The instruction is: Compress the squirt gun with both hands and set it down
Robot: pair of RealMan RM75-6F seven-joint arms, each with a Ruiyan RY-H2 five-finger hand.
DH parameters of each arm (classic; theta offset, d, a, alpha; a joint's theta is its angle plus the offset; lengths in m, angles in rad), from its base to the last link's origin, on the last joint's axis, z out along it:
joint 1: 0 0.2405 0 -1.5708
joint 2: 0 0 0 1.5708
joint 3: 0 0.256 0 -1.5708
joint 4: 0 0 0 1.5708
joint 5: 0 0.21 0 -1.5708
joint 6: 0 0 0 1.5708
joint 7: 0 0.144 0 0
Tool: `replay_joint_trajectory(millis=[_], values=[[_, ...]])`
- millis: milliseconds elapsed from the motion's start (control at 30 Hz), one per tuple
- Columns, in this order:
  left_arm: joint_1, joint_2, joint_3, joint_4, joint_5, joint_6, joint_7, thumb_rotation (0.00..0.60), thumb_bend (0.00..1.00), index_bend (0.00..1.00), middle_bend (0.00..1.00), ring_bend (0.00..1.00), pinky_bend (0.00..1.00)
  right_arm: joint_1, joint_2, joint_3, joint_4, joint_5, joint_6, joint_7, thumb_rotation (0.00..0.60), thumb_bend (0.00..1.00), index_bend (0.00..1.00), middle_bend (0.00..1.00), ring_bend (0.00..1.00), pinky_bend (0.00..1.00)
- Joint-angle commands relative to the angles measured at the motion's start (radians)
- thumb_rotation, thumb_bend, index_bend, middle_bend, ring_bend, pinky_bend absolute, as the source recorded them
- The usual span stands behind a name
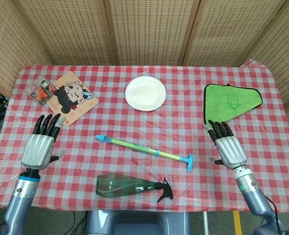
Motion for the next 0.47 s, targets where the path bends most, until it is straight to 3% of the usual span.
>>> replay_joint_trajectory(millis=[33,267,467], values=[[0.07,-0.004,0.033,0.039,0.04,0.038,-0.028,0.6,0.14,0.0,0.0,0.0,0.0,-0.051,-0.001,-0.027,0.015,-0.049,0.059,0.022,0.6,0.19,0.0,0.0,0.0,0.0],[0.202,-0.021,0.066,0.125,0.09,0.082,-0.081,0.6,0.13,0.0,0.0,0.0,0.0,-0.148,-0.018,-0.076,0.078,-0.111,0.15,0.061,0.6,0.17,0.0,0.0,0.0,0.0],[0.28,-0.031,0.066,0.192,0.147,0.109,-0.146,0.6,0.13,0.0,0.0,0.0,0.0,-0.219,-0.027,-0.101,0.122,-0.174,0.235,0.113,0.6,0.17,0.0,0.0,0.0,0.0]])
